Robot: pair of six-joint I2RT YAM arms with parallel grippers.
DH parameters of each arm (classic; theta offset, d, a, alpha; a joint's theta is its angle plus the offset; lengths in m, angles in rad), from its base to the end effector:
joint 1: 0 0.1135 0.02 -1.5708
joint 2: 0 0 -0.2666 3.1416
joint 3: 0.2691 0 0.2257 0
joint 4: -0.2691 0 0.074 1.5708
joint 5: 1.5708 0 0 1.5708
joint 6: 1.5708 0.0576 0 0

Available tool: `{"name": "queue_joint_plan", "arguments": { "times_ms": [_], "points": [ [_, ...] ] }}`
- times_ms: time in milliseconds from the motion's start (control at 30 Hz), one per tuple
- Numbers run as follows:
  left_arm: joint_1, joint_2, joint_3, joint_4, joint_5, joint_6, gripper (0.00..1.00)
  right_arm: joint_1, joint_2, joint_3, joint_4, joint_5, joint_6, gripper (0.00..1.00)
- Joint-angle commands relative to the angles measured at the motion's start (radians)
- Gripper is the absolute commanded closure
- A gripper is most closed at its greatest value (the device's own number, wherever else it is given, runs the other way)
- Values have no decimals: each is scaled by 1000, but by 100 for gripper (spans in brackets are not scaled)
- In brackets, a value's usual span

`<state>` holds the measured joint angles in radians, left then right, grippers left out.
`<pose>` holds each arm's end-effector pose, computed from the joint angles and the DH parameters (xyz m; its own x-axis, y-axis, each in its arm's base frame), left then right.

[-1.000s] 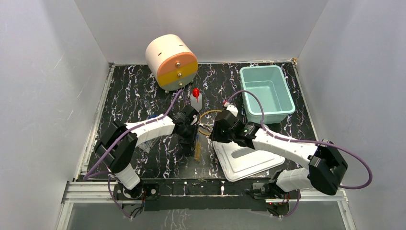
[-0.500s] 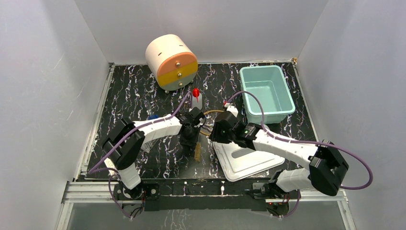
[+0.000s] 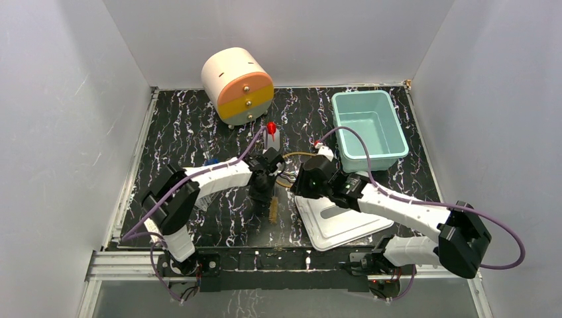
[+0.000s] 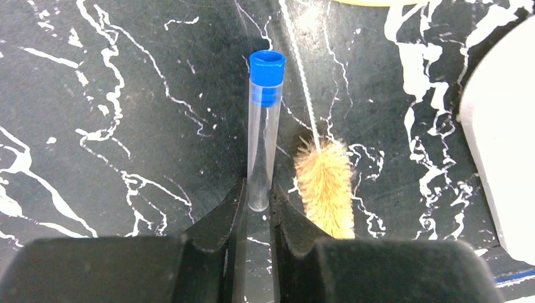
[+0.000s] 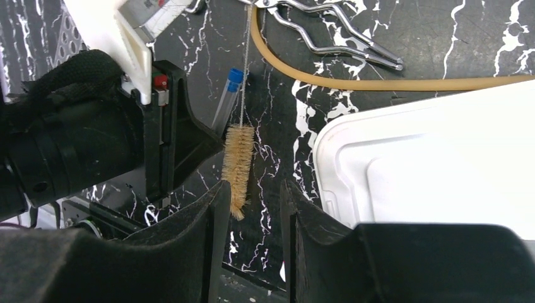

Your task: Organize the chemistry lab equipment

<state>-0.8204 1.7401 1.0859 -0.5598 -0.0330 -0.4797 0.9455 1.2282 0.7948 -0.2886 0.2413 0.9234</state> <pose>0.2196 -0.2328 0.1682 -0.9006 0.2896 -0.3241 0.3467 0.9284 -0.1338 0.1579 0.1951 0.2418 -0.7776 0.2462 -0.5786 -0.1029 0.8579 0.5034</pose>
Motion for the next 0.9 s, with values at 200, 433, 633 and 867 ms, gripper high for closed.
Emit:
{"name": "queue_joint_plan", "arguments": {
  "times_ms": [200, 433, 633, 867],
  "points": [
    [10, -339, -97, 23, -44, 16, 96, -50, -93, -67, 294, -251, -121, 51],
    [10, -548, -125, 79, 71, 84, 95, -74, -82, 23, 353, -364, -54, 34],
    [10, -606, -97, 76, 120, 119, 94, -81, -65, 112, 322, -280, -8, 32],
    [10, -611, -84, 73, 136, 125, 94, -84, 28, 198, 297, -315, -47, 34]
  ]
}}
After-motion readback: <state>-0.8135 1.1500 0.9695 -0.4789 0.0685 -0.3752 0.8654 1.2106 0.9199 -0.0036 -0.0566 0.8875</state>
